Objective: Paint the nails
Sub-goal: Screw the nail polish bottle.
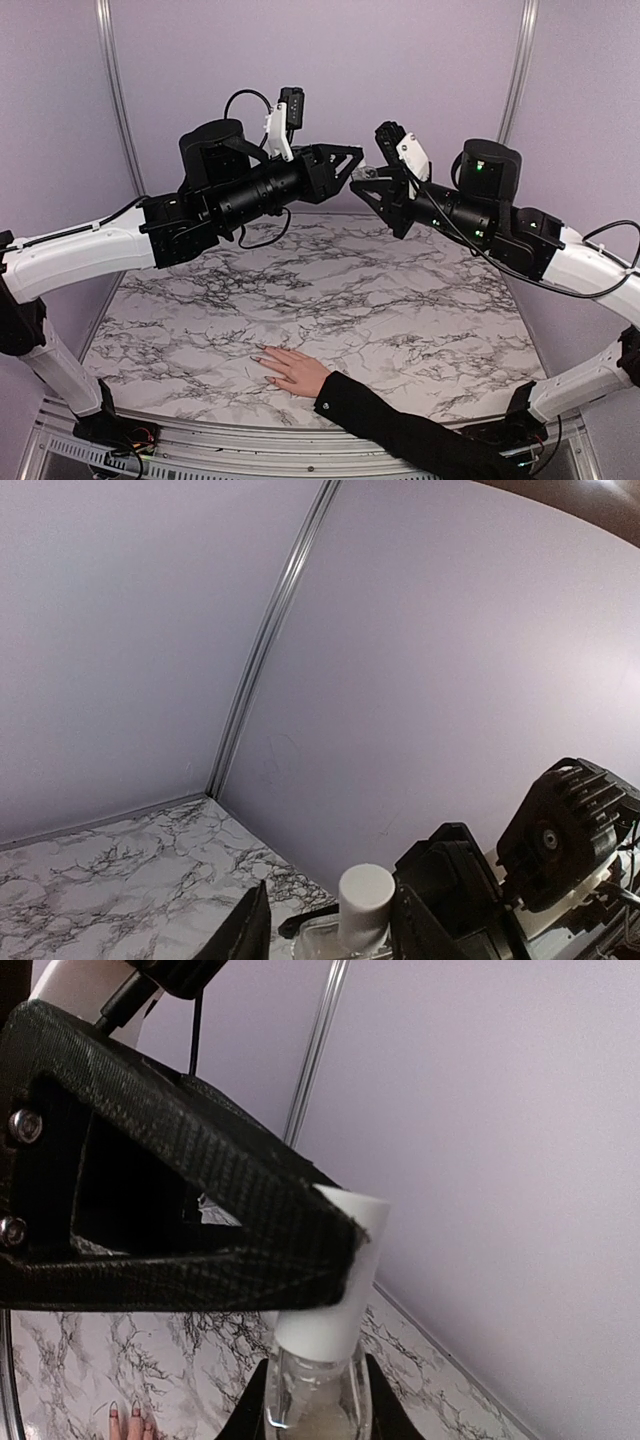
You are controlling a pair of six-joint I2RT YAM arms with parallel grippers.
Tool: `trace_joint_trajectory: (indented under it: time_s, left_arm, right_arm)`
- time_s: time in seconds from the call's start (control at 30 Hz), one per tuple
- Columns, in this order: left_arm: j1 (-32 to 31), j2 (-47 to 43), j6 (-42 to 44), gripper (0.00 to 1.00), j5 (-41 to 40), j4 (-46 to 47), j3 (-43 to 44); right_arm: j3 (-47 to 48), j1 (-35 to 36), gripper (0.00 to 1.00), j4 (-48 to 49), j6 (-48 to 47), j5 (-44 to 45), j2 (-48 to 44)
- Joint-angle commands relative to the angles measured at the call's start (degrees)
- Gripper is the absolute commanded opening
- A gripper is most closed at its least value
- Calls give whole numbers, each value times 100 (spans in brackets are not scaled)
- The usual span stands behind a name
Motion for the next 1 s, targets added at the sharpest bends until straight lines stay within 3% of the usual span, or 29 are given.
trace_joint_trajectory:
  time_s: [0.0,0.4,0.7,0.97]
  left_arm:
    - [-5,112,-38,39,165,160,205]
    - [-5,-4,175,1,537,160,19]
    - [-5,-199,701,0,1153,101,-532]
    - [126,-209,781,0,2484,71,-862]
  right_arm:
    - [50,70,0,40,-67,45,11]
    - [145,73,0,56,81,-88,41]
    - [550,-70,0,28,479,-924,85]
    - [676,-370,0,364,765,-2754,-61]
